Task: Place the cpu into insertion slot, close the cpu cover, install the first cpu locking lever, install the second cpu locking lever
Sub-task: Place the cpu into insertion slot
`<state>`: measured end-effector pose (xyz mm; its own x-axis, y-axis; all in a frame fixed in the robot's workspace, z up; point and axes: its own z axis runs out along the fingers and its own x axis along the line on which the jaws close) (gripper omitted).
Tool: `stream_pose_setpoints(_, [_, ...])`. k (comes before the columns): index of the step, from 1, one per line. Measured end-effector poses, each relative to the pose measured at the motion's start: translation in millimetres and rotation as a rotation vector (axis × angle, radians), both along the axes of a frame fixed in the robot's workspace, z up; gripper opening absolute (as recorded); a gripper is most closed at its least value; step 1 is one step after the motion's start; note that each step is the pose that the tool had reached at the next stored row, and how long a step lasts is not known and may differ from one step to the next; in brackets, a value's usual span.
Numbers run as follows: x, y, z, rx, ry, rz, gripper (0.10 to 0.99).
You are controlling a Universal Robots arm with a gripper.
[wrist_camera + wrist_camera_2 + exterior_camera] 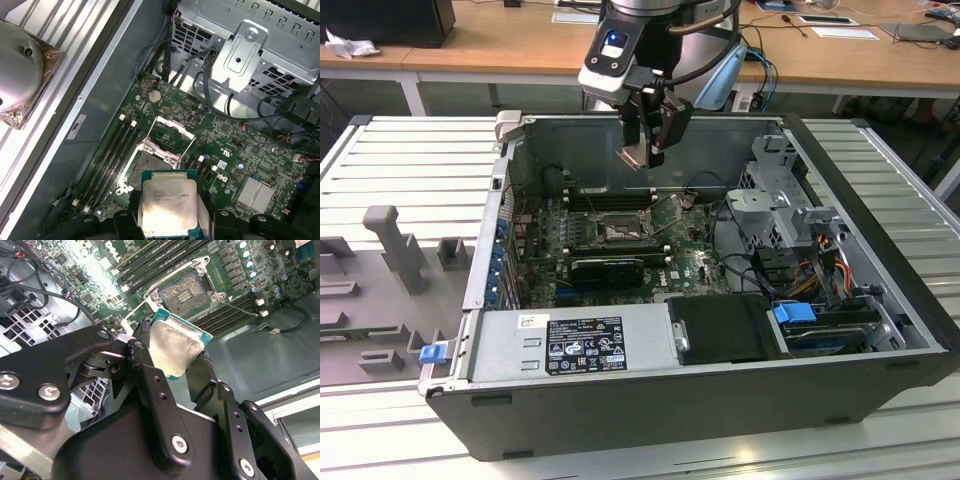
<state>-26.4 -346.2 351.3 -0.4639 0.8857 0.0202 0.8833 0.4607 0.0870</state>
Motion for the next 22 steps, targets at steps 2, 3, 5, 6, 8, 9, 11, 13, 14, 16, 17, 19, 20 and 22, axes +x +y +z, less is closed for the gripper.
stream_pose_setpoints(2, [0.0, 0.0, -0.1, 0.000, 0.0000, -0.004, 0.529])
stream_pose_setpoints(3, [0.0, 0.0, -0.2, 0.000, 0.0000, -0.007, 0.529])
stream_pose_setpoints(5, [0.0, 0.0, -0.4, 0.000, 0.0000, -0.011, 0.529])
stream_pose_setpoints(6, [0.0, 0.0, -0.4, 0.000, 0.0000, -0.013, 0.529])
stream_pose_setpoints(8, [0.0, 0.0, -0.5, 0.000, 0.0000, -0.016, 0.529])
stream_pose_setpoints(9, [0.0, 0.0, -0.6, 0.000, 0.0000, -0.018, 0.529])
stream_pose_setpoints(11, [0.0, 0.0, -0.7, 0.000, 0.0000, -0.022, 0.529])
stream_pose_setpoints(13, [0.0, 0.0, -0.8, 0.000, 0.0000, -0.025, 0.529])
stream_pose_setpoints(14, [0.0, 0.0, -0.8, 0.000, 0.0000, -0.027, 0.529])
stream_pose_setpoints(16, [0.0, 0.0, -0.9, 0.000, 0.0000, -0.030, 0.529])
stream_pose_setpoints(17, [0.0, 0.0, -1.0, 0.000, 0.0000, -0.032, 0.529])
stream_pose_setpoints(19, [0.0, 0.0, -1.0, 0.000, 0.0000, -0.037, 0.529])
stream_pose_setpoints(20, [0.0, 0.0, -1.1, 0.000, 0.0000, -0.039, 0.529])
stream_pose_setpoints(22, [0.0, 0.0, -1.2, 0.000, 0.0000, -0.043, 0.529])
